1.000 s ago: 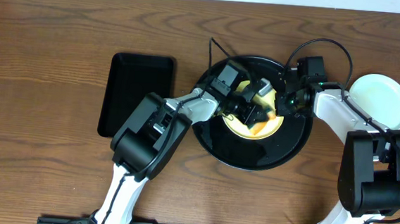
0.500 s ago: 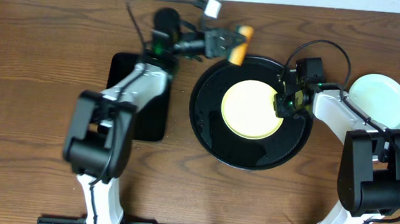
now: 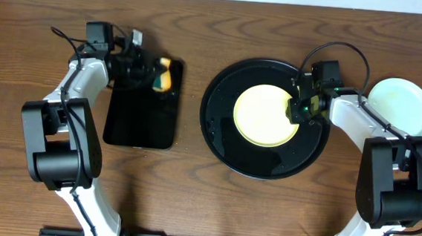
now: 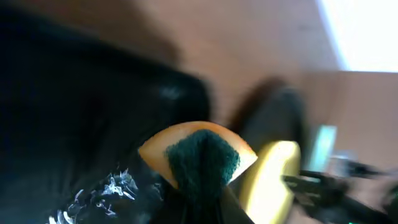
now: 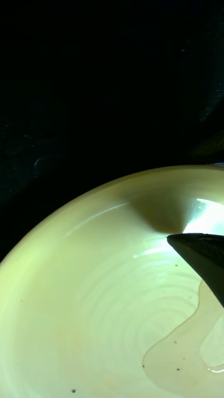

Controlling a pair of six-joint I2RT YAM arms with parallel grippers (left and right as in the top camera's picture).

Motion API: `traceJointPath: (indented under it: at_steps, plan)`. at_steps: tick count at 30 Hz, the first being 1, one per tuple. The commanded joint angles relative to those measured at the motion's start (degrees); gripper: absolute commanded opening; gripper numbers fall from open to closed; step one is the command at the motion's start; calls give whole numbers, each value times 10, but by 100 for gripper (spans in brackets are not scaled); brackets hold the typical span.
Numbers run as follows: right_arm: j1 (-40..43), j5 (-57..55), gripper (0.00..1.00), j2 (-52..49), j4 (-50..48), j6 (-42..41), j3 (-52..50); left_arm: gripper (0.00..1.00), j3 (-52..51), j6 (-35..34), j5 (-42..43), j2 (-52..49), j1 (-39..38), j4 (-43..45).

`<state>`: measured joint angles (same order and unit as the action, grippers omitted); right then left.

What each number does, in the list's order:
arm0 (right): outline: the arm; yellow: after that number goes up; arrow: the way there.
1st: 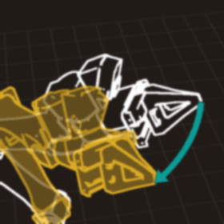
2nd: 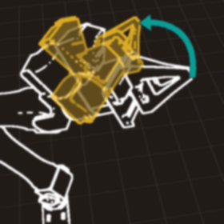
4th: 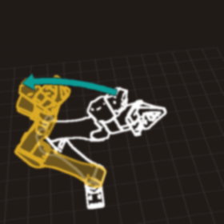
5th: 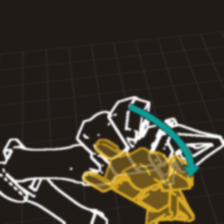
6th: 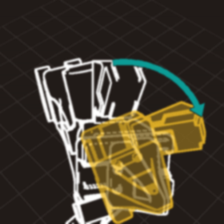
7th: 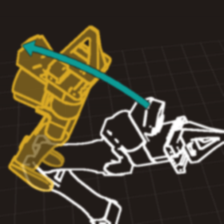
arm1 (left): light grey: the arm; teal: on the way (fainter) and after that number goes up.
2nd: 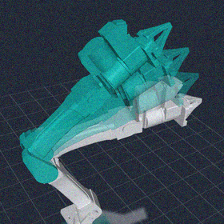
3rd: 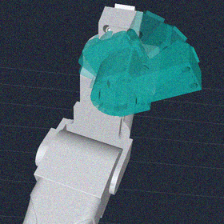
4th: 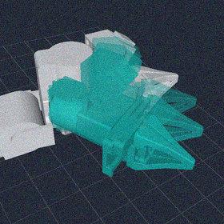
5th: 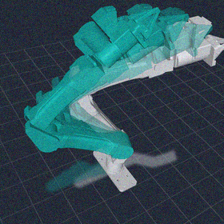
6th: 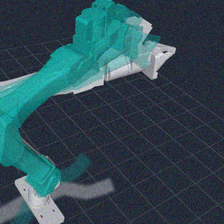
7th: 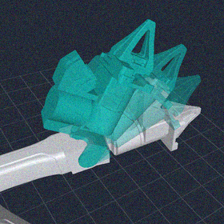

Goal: Clean dirty plates on tray and stack at the side
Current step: 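Carry the sponge back into the black tray with the left gripper, then hold the sponge in the black tray with the left gripper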

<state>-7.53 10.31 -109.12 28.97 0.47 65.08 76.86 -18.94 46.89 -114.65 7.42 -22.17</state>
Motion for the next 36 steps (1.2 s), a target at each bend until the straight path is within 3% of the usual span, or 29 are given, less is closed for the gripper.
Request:
traceJointPath:
  at_steps: [1, 3, 4, 6, 8, 9, 12, 15, 18, 19, 20, 21, 22, 23, 24, 26, 27, 30, 31, 33, 35, 36]
  plan:
    - [-4, -19, 35, -13, 1, -2, -11, 7, 3, 84, -189, 2, -13, -41]
    - [-4, -19, 36, -13, 1, -2, -11, 7, 3, 84, -294, 2, -24, -64]
    - [-4, -19, 42, -13, 1, -2, -11, 9, 3, 84, -334, 2, -31, -71]
    - [-4, -19, 53, -13, 1, -2, -11, 48, 2, 92, -380, 2, -44, -79]
    - [-4, -19, 55, -13, 0, -2, -11, 70, 2, 100, -380, -2, -51, -79]
    - [-4, -19, 55, -14, -1, -2, -11, 71, 2, 102, -380, -3, -53, -80]
    - [-4, -19, 52, -23, -7, -2, -11, 71, 2, 104, -380, -5, -56, -90]
    - [-4, -19, 41, -33, -11, -2, -11, 71, 2, 120, -381, -5, -56, -102]
    - [-4, -19, 40, -35, -11, -2, -11, 72, -6, 121, -388, -5, -56, -108]
    - [-4, -19, 40, -35, -11, -2, -11, 66, -10, 121, -388, -5, -56, -107]
    - [-4, -19, 40, -35, -11, -2, -11, 55, -12, 121, -388, -5, -56, -106]
    - [-4, -19, 40, -35, -11, -2, -11, 35, -16, 123, -388, -6, -56, -105]
    - [-4, -19, 40, -35, -11, -2, -11, 22, -20, 123, -388, -8, -56, -106]
    - [-4, -19, 40, -35, -11, -2, -11, 19, -24, 123, -388, -8, -56, -106]
    - [-4, -19, 40, -35, -11, -2, -11, 19, -28, 123, -388, -8, -56, -106]
    - [-4, -19, 40, -35, -11, -2, -11, 49, -36, 123, -388, -9, -56, -106]
    - [-4, -19, 40, -35, -11, -2, -11, 72, -37, 123, -388, -9, -56, -114]
    - [-4, -19, 40, -35, -11, -2, -11, 70, -37, 123, -388, -9, -56, -146]
    - [-4, -19, 40, -35, -11, -2, -11, 63, -37, 123, -388, -9, -56, -157]
    - [-4, -18, 40, -35, -11, -2, -11, 24, -37, 123, -388, -9, -56, -177]
    - [-4, -19, 40, -35, -11, -2, -11, 20, -38, 123, -388, -9, -57, -185]
    - [-4, -18, 40, -35, -11, -2, -11, 33, -41, 123, -388, -9, -58, -188]
